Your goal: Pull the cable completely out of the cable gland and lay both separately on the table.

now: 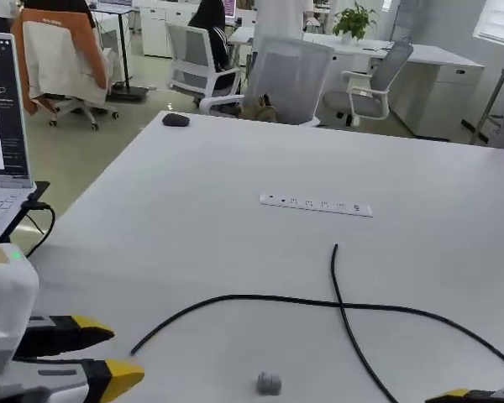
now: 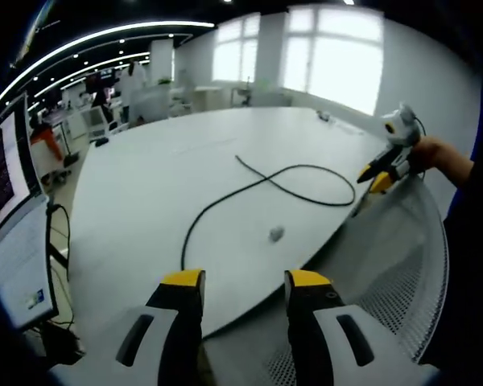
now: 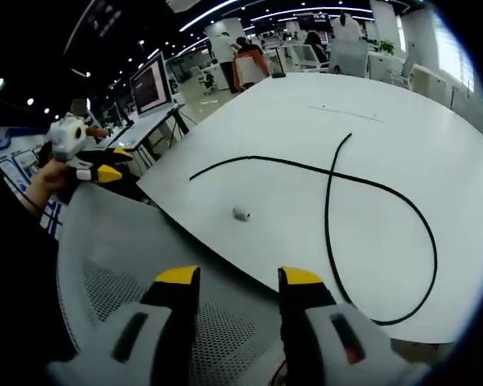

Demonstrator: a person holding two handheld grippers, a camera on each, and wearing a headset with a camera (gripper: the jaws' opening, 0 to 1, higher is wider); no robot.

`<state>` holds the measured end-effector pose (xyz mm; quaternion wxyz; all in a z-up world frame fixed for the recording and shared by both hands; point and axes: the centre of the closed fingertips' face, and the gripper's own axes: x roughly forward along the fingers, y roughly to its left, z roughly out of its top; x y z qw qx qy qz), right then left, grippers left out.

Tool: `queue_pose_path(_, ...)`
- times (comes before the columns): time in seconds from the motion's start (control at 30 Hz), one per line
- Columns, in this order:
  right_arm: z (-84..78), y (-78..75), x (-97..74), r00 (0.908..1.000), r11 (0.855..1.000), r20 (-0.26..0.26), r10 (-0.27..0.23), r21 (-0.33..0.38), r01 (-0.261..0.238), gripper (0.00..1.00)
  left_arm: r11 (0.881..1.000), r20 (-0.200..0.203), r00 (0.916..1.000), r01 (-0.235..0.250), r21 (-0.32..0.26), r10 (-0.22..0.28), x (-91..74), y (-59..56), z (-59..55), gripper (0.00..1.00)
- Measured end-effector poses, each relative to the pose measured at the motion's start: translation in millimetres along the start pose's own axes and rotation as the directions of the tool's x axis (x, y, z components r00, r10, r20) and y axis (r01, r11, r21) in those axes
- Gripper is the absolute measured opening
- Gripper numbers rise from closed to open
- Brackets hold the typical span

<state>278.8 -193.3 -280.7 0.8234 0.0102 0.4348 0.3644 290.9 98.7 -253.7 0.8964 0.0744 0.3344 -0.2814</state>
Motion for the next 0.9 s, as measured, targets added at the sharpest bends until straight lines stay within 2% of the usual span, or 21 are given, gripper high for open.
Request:
queue_pose_path(0.07, -0.6, -1.9, 2.1, 0.9998, 0.999, 0.011, -0.014, 0.029, 0.014, 0.42, 1.000, -0.018, 0.9994, -0.031, -0.005, 0.031, 4.5, 6.6, -7.8, 0.46)
queue_pose_path(0.17, -9.5, 0.6, 7.3, 0.9999, 0.998, -0.014, -0.005, 0.055, 0.006, 0.43, 0.999, -0.028, 0.9992, -0.028, -0.020, 0.028, 9.0, 7.8, -12.5, 0.50)
queue_pose_path(0.23, -14.7, 3.2, 10.0, 0.9993, 0.999, -0.036, -0.009, 0.052, 0.011, 0.43, 1.000, -0.031, 0.9995, -0.011, -0.027, 0.010, 9.7, 5.0, -14.1, 0.49)
queue_pose_path(0.3, -16.7, 10.1, 13.1, 0.9988, 0.999, -0.048, 0.010, 0.043, -0.007, 0.44, 1.000, -0.031, 0.9995, -0.006, -0.025, 0.006, 9.3, 2.2, -15.4, 0.49)
queue_pose_path(0.47, -18.9, 7.3, 12.0, 0.9979, 1.000, -0.065, 0.000, 0.029, 0.002, 0.44, 1.000, -0.041, 0.9991, 0.008, -0.022, -0.009, 9.8, -2.3, -19.8, 0.49)
queue_pose_path(0.63, -21.7, 10.4, 9.8, 0.9971, 1.000, -0.074, 0.017, 0.024, -0.015, 0.42, 1.000, -0.062, 0.9980, 0.016, 0.002, -0.016, 15.0, -8.2, -19.2, 0.49)
queue_pose_path(0.77, -25.1, 10.9, 9.1, 0.9956, 1.000, -0.090, 0.025, 0.020, -0.023, 0.42, 1.000, -0.063, 0.9976, 0.028, 0.015, -0.027, 18.2, -13.4, -15.4, 0.49)
queue_pose_path(0.9, -26.9, 10.6, 7.7, 0.9943, 0.999, -0.103, 0.030, 0.016, -0.028, 0.42, 0.999, -0.076, 0.9968, 0.029, 0.033, -0.026, 21.7, -14.4, -14.5, 0.48)
